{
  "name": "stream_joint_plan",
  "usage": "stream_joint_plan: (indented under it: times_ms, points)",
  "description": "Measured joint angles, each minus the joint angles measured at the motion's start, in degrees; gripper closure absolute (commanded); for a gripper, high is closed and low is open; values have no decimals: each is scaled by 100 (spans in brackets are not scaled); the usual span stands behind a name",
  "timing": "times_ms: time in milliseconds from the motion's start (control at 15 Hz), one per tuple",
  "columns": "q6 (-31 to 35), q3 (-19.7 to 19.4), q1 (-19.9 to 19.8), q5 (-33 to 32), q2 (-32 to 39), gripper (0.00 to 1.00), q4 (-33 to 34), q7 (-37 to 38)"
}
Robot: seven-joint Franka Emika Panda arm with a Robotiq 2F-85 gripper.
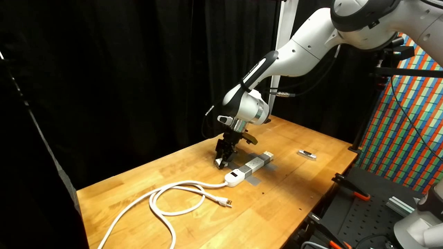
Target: Plug the charger head into the adapter
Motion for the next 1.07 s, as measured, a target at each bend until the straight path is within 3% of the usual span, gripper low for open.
stream_joint_plan:
  times_ms: [400, 667, 1067]
  points:
    - [-189, -303, 236, -83, -79, 77, 135, 432]
    - [-245, -1121, 634, -519, -386, 77, 190, 1579]
    - [-692, -2373, 1254, -1833, -1112, 77, -2, 3656]
